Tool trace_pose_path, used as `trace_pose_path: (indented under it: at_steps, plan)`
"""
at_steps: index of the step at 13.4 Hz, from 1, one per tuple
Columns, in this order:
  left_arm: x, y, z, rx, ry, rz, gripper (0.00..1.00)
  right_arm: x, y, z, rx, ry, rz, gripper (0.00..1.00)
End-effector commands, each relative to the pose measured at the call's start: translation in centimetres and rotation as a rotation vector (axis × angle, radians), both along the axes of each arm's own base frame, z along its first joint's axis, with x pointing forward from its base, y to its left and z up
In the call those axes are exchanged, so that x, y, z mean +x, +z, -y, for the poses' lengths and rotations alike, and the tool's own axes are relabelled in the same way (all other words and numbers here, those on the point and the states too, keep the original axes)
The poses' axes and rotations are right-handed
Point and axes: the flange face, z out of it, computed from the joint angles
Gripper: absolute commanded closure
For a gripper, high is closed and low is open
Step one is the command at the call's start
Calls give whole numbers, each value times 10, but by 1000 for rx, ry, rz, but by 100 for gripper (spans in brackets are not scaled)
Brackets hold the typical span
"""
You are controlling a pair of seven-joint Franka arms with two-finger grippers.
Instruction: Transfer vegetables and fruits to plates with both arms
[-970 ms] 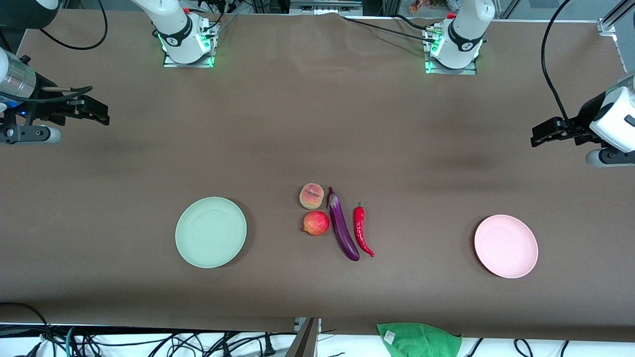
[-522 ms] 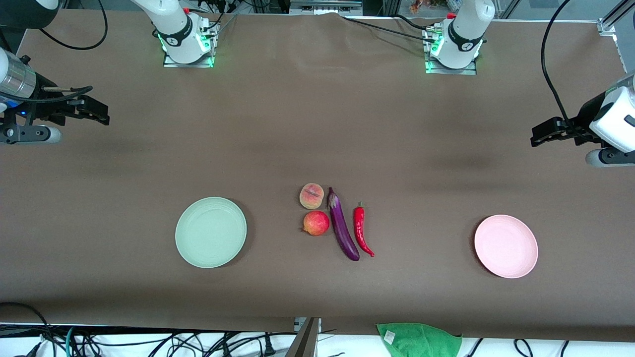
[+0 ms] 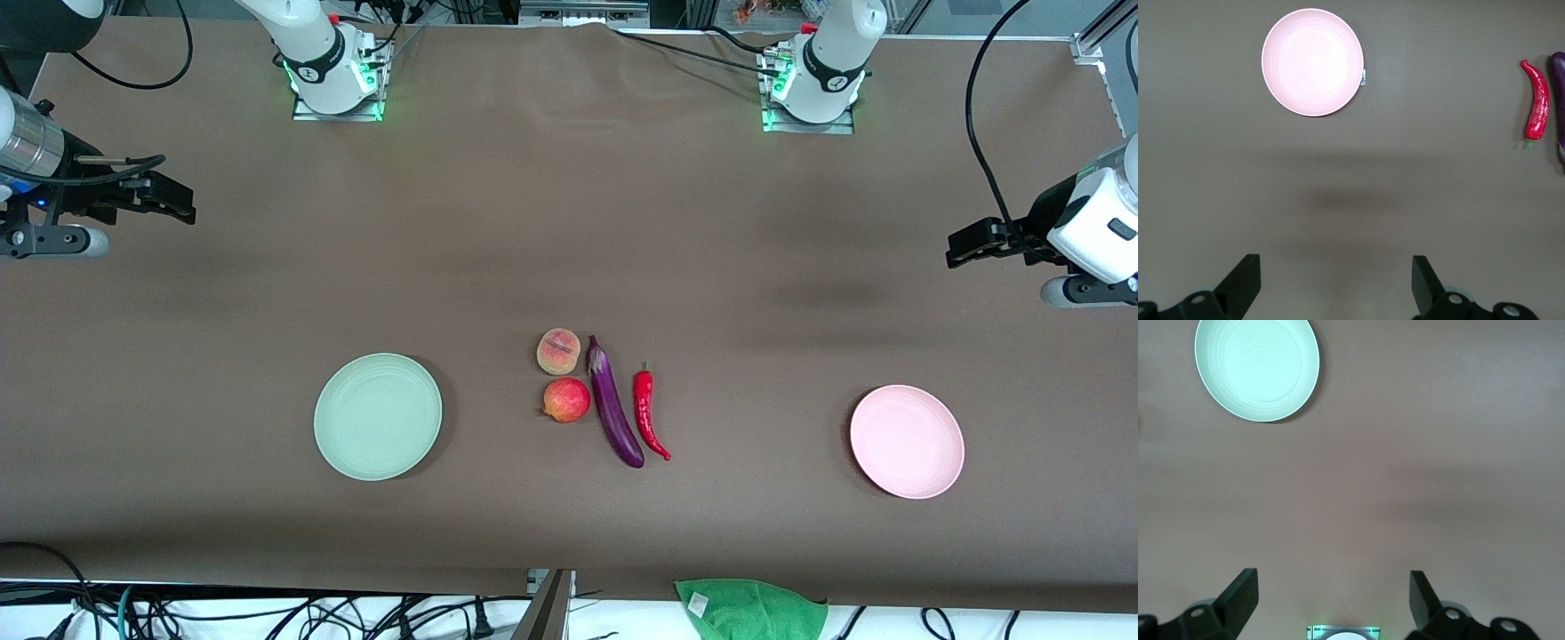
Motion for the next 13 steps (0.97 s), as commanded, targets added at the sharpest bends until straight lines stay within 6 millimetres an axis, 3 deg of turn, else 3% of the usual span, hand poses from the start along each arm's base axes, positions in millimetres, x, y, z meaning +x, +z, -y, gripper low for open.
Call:
trace_pose_path:
  at_steps: [1, 8, 11, 13]
  plan:
    - [3, 6, -5, 18, 12, 4, 0, -6, 2, 2, 16, 6, -5, 0]
    - [6, 1, 6, 19, 2, 1, 0, -5, 2, 2, 16, 5, -2, 0]
    - [10, -10, 31, 24, -23, -14, 0, -5, 3, 2, 16, 5, 0, 0]
    - [12, -16, 71, 29, -35, -4, 0, -5, 2, 2, 16, 5, -2, 0]
